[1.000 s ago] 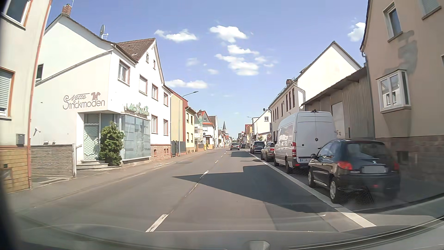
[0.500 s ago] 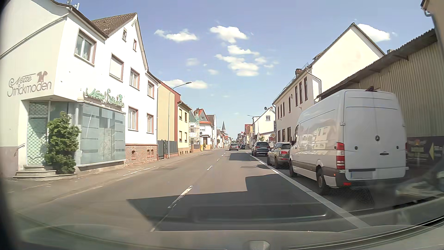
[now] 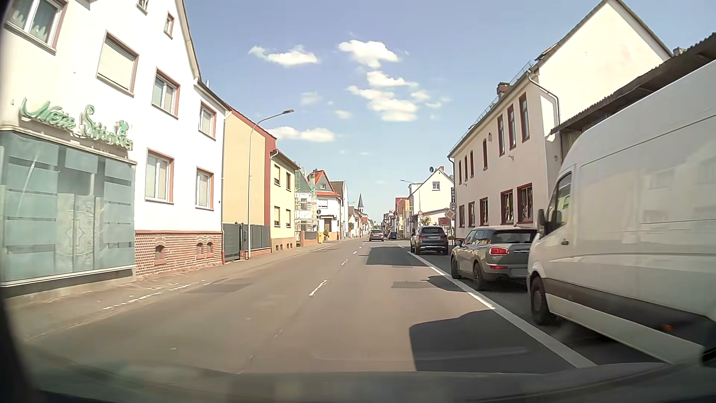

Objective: Follow the waypoints while adhering to traffic rules and regulations

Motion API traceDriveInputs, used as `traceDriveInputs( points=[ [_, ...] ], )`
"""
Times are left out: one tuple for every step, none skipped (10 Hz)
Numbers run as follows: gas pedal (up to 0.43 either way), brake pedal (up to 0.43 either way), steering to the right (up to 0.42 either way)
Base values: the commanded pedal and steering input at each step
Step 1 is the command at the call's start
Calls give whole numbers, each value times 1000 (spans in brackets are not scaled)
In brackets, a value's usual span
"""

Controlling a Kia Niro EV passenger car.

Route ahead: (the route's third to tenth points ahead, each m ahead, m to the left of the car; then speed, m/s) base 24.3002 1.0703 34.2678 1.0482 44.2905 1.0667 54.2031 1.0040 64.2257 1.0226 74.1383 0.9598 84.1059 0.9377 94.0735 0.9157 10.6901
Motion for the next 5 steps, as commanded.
traceDriveInputs(
  points=[
    [39,30,-1],
    [39,30,-1],
    [39,30,-1],
    [39,30,-1],
    [47,30,-1]
  ],
)
